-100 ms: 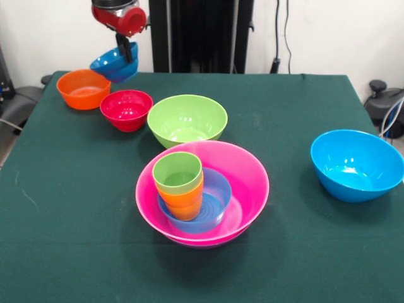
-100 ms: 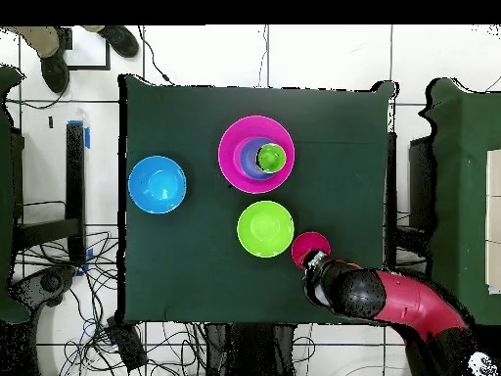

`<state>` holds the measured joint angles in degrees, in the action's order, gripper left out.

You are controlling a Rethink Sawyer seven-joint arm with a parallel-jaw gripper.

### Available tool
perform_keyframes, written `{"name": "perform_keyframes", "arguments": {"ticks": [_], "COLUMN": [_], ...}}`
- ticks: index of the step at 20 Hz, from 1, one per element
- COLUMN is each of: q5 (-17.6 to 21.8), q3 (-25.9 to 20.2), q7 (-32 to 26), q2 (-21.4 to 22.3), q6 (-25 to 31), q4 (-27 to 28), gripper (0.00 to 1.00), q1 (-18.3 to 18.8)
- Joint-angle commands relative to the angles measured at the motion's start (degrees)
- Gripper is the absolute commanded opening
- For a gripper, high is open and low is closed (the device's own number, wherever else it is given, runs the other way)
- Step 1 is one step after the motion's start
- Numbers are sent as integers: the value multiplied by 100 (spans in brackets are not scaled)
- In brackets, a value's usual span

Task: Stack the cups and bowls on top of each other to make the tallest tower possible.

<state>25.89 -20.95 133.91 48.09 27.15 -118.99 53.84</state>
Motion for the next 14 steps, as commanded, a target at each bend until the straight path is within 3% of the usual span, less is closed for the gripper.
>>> {"name": "perform_keyframes", "arguments": {"ticks": [1, 2, 3, 6, 9, 14], "q5": [417, 468, 523, 671, 475, 571], "q3": [-459, -455, -441, -387, -433, -351], "q7": [-755, -744, -681, -521, -488, -381], "q2": [-163, -161, -155, -122, -133, -257], "q6": [-19, -85, -151, -513, -224, -381], "q4": [-300, -299, -293, -317, -350, -262], "gripper": [0, 0, 100, 100, 100, 100], "q1": [-126, -146, -168, -231, -220, -302]}}
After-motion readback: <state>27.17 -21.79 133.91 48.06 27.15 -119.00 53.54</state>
